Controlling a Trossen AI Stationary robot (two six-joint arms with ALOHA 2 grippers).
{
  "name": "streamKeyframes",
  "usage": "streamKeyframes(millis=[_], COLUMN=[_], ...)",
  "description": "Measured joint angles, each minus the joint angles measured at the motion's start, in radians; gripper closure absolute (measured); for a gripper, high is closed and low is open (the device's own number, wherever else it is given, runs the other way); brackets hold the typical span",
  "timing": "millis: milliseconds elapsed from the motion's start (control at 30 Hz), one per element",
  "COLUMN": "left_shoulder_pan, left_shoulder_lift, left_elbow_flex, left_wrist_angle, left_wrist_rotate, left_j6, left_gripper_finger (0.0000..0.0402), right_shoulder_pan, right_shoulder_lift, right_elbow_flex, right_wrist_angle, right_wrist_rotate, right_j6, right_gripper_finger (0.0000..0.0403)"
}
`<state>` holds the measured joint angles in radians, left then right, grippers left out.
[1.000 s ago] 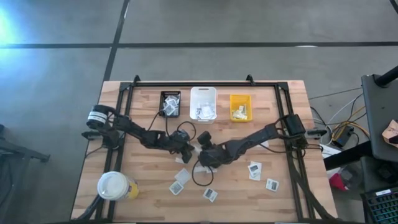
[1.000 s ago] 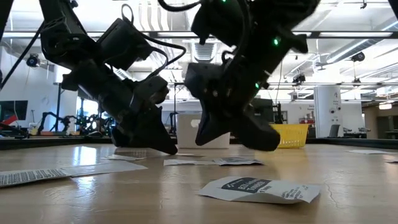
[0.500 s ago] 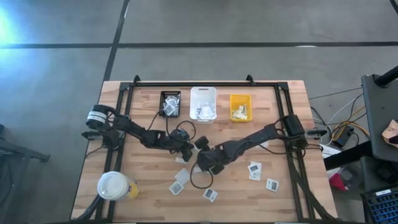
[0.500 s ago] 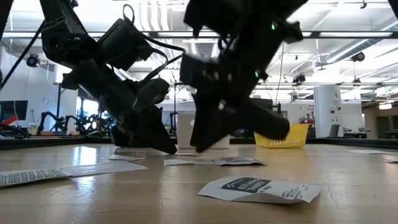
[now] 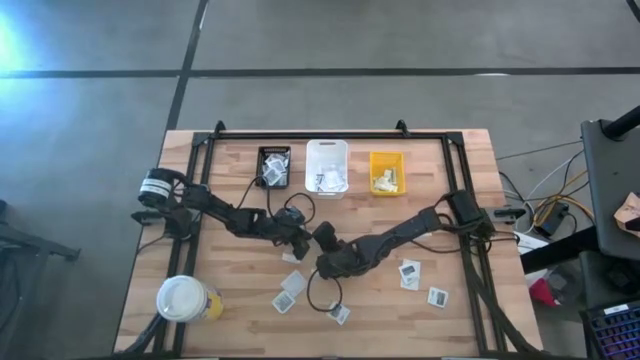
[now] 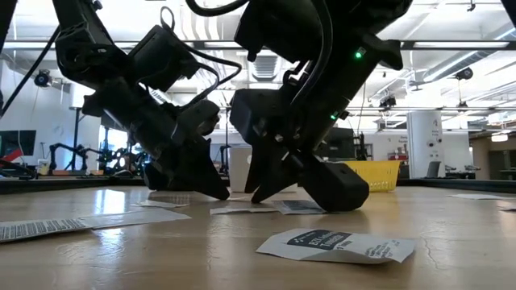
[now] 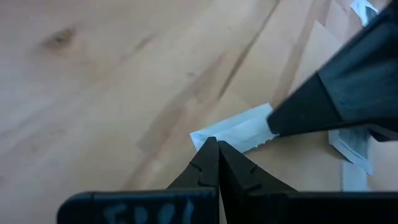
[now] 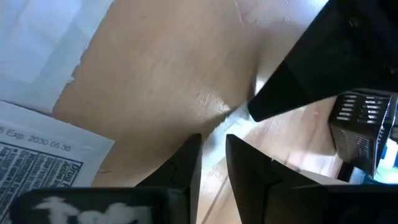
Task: Pick & Place First Aid Supplies
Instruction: Put the green bandage into the yellow basket
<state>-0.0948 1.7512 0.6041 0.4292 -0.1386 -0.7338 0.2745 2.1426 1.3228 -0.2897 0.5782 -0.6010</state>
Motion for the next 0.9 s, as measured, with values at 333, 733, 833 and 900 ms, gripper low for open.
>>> streamKeyframes(millis=[333, 733, 833, 900], left_shoulder_pan=[0.0, 0.0, 0.0, 0.0], left_shoulder_lift=[0.0, 0.001, 0.001, 0.001], left_elbow_flex=[0.0, 0.003, 0.003, 0.003], left_wrist_angle=[0.006, 0.013, 0.013, 0.015], left_wrist_rotate=[0.025, 0.036, 0.036, 0.036], left_j6=[-0.002, -0.001, -0.001, 0.002], left_gripper_finger=[0.0401, 0.0402, 0.0402, 0.0402], right_shoulder_pan=[-0.002, -0.003, -0.003, -0.003], right_shoulder_lift=[0.006, 0.009, 0.009, 0.01], right_elbow_flex=[-0.001, 0.002, 0.003, 0.006], right_wrist_angle=[0.013, 0.024, 0.024, 0.024], right_wrist_rotate=[0.003, -0.027, -0.03, -0.031], right_j6=[0.02, 0.021, 0.021, 0.021], right_gripper_finger=[0.0328, 0.0382, 0.0393, 0.0394])
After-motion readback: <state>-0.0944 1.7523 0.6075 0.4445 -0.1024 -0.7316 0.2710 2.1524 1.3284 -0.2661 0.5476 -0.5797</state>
